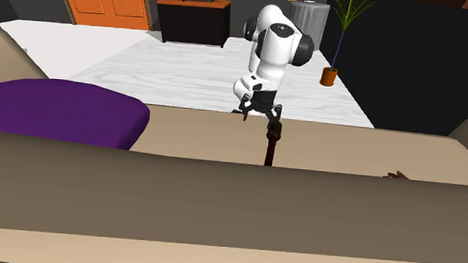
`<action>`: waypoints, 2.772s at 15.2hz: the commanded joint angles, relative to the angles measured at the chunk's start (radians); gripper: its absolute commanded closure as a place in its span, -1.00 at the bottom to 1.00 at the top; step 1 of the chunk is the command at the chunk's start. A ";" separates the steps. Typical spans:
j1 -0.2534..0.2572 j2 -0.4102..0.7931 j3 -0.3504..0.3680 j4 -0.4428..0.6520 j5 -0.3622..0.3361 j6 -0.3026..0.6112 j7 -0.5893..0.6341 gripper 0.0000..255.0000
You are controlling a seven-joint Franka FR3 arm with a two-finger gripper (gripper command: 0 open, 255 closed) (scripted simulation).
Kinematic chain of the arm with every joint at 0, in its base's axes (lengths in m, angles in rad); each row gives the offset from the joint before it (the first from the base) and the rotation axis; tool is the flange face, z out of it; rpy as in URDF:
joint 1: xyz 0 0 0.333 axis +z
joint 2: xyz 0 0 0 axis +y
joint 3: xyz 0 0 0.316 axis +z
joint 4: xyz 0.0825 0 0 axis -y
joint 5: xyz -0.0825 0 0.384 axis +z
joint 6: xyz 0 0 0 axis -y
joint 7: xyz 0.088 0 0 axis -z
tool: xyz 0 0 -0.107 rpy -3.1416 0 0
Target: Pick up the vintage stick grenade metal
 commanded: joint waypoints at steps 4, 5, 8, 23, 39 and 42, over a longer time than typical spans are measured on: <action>0.042 0.178 0.076 0.174 -0.050 -0.026 0.064 -1.00; 0.053 0.216 0.090 0.213 -0.065 -0.034 0.077 -1.00; 0.061 0.240 0.097 0.210 -0.074 -0.013 0.086 -1.00; 0.059 0.235 0.094 0.129 -0.073 0.064 0.089 1.00; 0.066 0.262 0.101 0.349 -0.083 -0.132 0.083 1.00; 0.067 0.267 0.102 0.371 -0.084 -0.149 0.083 1.00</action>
